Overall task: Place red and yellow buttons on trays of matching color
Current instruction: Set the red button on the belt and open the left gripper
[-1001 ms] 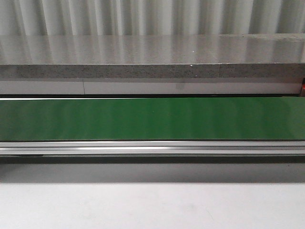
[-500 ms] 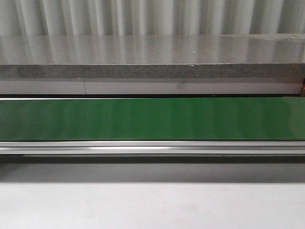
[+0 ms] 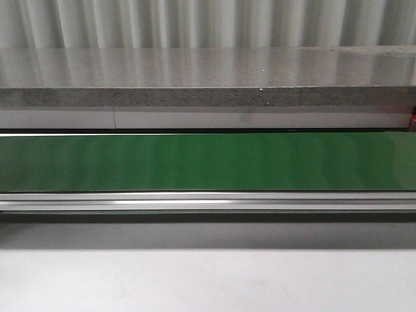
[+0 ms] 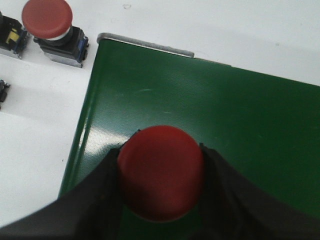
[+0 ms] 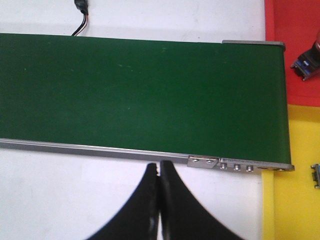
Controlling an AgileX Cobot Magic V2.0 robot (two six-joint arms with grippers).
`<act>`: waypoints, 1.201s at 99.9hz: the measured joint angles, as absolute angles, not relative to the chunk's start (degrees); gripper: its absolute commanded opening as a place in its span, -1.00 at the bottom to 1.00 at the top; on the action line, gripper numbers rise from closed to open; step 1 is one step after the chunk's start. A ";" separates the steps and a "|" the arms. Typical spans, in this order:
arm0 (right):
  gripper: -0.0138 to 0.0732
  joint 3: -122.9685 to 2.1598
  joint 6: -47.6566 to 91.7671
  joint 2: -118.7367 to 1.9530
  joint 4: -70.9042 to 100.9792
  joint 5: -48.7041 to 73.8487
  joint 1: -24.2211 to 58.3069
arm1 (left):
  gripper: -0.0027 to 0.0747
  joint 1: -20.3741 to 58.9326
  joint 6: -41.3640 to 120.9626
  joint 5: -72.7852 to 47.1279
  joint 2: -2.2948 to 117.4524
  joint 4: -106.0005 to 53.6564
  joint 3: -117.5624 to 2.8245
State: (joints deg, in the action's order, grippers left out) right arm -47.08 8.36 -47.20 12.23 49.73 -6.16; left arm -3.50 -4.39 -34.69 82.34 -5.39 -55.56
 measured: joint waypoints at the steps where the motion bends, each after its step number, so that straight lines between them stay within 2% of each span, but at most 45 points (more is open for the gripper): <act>1: -0.84 -47.08 8.36 -47.20 12.23 49.73 -6.16 | -0.98 -3.50 -4.39 -34.69 82.46 -5.39 -55.56; 13: -0.84 -47.08 8.36 -47.20 12.23 49.75 -6.16 | -0.96 -3.45 -4.39 -33.96 83.74 -5.50 -55.56; 18: -0.84 -47.08 8.36 -47.20 12.23 49.75 -6.16 | -0.86 -3.45 -4.39 -33.96 83.85 -5.95 -55.56; 23: -0.84 -47.08 8.36 -47.20 12.23 49.75 -6.16 | -0.68 -3.36 -4.15 -33.86 83.87 -6.19 -55.56; 24: -0.84 -47.08 8.36 -47.20 12.23 49.75 -6.16 | -0.57 -3.26 -3.99 -33.86 83.97 -6.33 -55.56; 25: -0.84 -47.08 8.36 -47.20 12.23 49.75 -6.16 | -0.57 -3.30 -4.02 -33.86 83.97 -6.33 -55.56; 30: -0.84 -47.08 8.36 -47.20 12.23 49.75 -6.16 | -0.27 -3.30 -3.70 -33.86 83.97 -6.78 -55.56; 31: -0.84 -47.08 8.36 -47.20 12.23 49.75 -6.16 | -0.12 -3.30 -3.61 -33.86 83.97 -6.75 -55.56; 32: -0.84 -47.08 8.36 -47.20 12.23 49.75 -6.16 | -0.12 -3.30 -3.61 -33.86 83.97 -6.75 -55.56; 35: -0.84 -47.08 8.36 -47.20 12.23 49.75 -6.16 | 0.15 -3.30 -3.47 -33.86 83.97 -6.92 -55.56; 37: -0.84 -47.08 8.36 -47.20 12.23 49.75 -6.16 | 0.26 -3.30 -3.17 -33.86 84.08 -6.92 -55.56; 38: -0.84 -47.08 8.36 -47.20 12.23 49.75 -6.16 | 0.42 -3.30 -3.16 -33.86 84.08 -6.92 -55.56; 39: -0.84 -47.08 8.36 -47.20 12.23 49.75 -6.16 | 0.42 -3.30 -3.02 -34.07 84.08 -6.92 -55.56; 41: -0.84 -47.08 8.36 -47.20 12.23 49.75 -6.16 | 0.60 -3.30 -2.88 -34.11 84.08 -6.92 -55.56; 49: -0.84 -47.08 8.36 -47.20 12.23 49.75 -6.16 | 0.91 -3.30 -2.64 -34.79 84.16 -6.92 -55.56; 73: -0.84 -47.08 8.36 -47.20 12.23 49.75 -6.16 | 0.73 -3.30 -2.16 -34.88 79.50 -6.81 -55.56; 86: -0.84 -47.08 8.36 -47.20 12.23 49.75 -6.16 | 0.72 -4.82 -2.16 -34.01 76.71 -5.58 -55.56; 120: -0.84 -47.08 8.36 -47.20 12.23 49.75 -6.16 | 0.72 -19.78 -2.05 -31.67 81.46 -4.83 -55.56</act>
State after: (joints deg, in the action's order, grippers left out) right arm -47.08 8.36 -47.20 12.23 49.75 -6.16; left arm -19.78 -2.05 -31.67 81.46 -4.83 -55.56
